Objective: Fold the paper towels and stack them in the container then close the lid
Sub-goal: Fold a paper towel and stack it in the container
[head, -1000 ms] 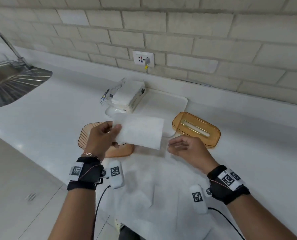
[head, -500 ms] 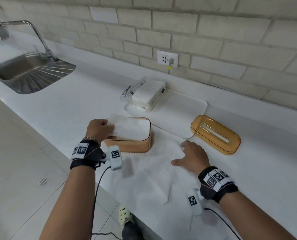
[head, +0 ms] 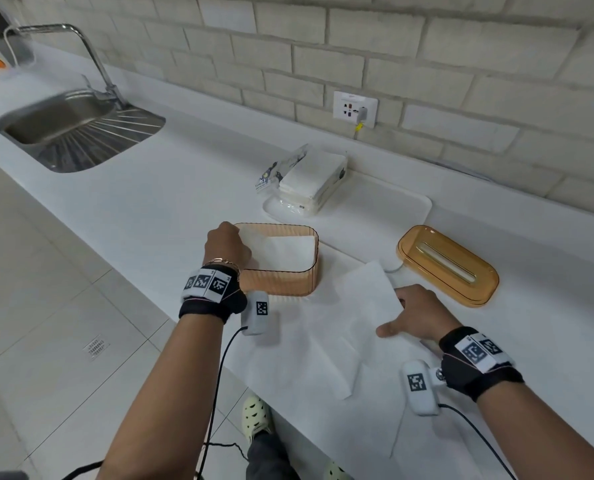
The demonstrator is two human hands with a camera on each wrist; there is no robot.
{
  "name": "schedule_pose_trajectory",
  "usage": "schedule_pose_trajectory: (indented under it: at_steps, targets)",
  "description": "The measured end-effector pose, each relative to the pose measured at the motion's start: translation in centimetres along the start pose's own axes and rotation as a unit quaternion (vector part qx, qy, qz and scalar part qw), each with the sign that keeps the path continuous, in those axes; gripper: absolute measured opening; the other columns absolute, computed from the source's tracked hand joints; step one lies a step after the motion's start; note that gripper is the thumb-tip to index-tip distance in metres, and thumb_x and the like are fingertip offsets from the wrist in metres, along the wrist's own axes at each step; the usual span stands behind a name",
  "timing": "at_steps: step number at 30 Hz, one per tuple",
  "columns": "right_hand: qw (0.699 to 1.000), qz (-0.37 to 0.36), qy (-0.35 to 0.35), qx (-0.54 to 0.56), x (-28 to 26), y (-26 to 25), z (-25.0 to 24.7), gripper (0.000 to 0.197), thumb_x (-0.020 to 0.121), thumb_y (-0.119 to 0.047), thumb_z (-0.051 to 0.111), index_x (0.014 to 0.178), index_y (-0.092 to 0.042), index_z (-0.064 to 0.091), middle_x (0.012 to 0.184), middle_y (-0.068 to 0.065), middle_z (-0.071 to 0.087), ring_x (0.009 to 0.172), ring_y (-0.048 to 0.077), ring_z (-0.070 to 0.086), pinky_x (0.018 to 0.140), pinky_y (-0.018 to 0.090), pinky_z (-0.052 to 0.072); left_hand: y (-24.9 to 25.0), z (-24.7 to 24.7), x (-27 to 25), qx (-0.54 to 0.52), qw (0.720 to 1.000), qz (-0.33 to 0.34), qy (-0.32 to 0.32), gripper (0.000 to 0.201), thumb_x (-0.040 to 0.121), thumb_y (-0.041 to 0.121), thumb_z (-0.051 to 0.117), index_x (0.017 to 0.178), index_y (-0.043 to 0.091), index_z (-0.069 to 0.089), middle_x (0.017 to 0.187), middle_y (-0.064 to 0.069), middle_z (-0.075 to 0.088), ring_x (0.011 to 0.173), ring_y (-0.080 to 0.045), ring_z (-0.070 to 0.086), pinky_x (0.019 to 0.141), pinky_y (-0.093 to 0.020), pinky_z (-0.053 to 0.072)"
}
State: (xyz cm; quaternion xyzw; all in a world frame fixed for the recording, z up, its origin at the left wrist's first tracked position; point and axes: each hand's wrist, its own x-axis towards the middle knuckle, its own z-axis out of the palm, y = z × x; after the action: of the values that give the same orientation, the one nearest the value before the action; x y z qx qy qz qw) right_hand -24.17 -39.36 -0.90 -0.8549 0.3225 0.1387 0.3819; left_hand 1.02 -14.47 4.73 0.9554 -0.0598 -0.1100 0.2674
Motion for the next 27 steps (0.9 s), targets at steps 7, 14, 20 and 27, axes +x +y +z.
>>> schedule_pose_trajectory:
  at_steps: [7, 14, 20, 27]
  targets:
    - [1.000, -0.013, -0.012, 0.014, 0.0, 0.6, -0.4, 0.045, 0.064, -0.025, 0.100, 0.102, -0.017, 0.075, 0.098, -0.006, 0.078, 0.093, 0.012, 0.071, 0.071, 0.023, 0.053, 0.5, 0.6, -0.8, 0.034, 0.999, 0.021, 0.021, 0.047, 0.093, -0.004, 0.057, 0.139, 0.000, 0.047, 0.135, -0.028, 0.057, 0.122, -0.047, 0.059, 0.098, -0.047, 0.050]
    - [0.994, -0.031, -0.030, 0.102, -0.3, 0.9, -1.6, 0.031, 0.075, -0.016, 0.093, 0.102, -0.018, 0.077, 0.099, -0.006, 0.081, 0.094, 0.012, 0.076, 0.084, 0.031, 0.060, 2.1, 1.6, -3.0, 0.127, 0.979, 0.135, 0.090, 0.037, 0.096, 0.035, 0.069, 0.125, 0.012, 0.068, 0.129, -0.015, 0.061, 0.118, -0.038, 0.059, 0.100, -0.046, 0.047]
    - [0.986, -0.061, 0.001, 0.155, -0.6, 1.3, -2.7, 0.027, 0.079, -0.021, 0.092, 0.102, -0.019, 0.077, 0.097, -0.005, 0.082, 0.098, 0.018, 0.076, 0.092, 0.040, 0.061, 4.7, 3.9, -4.7, 0.212, 0.949, 0.157, -0.174, 0.095, 0.099, 0.075, 0.001, 0.077, 0.016, 0.073, 0.088, -0.006, 0.072, 0.097, -0.031, 0.066, 0.102, -0.048, 0.046]
    - [0.970, -0.115, 0.056, 0.209, -2.6, 1.2, -5.3, 0.032, 0.085, -0.027, 0.087, 0.113, -0.026, 0.072, 0.107, -0.009, 0.081, 0.101, 0.013, 0.077, 0.099, 0.050, 0.059, 7.3, 4.7, -8.0, -0.063, 0.958, 0.278, -0.006, 0.050, 0.102, 0.060, 0.052, 0.088, 0.019, 0.078, 0.090, 0.005, 0.076, 0.089, -0.013, 0.068, 0.079, -0.029, 0.048]
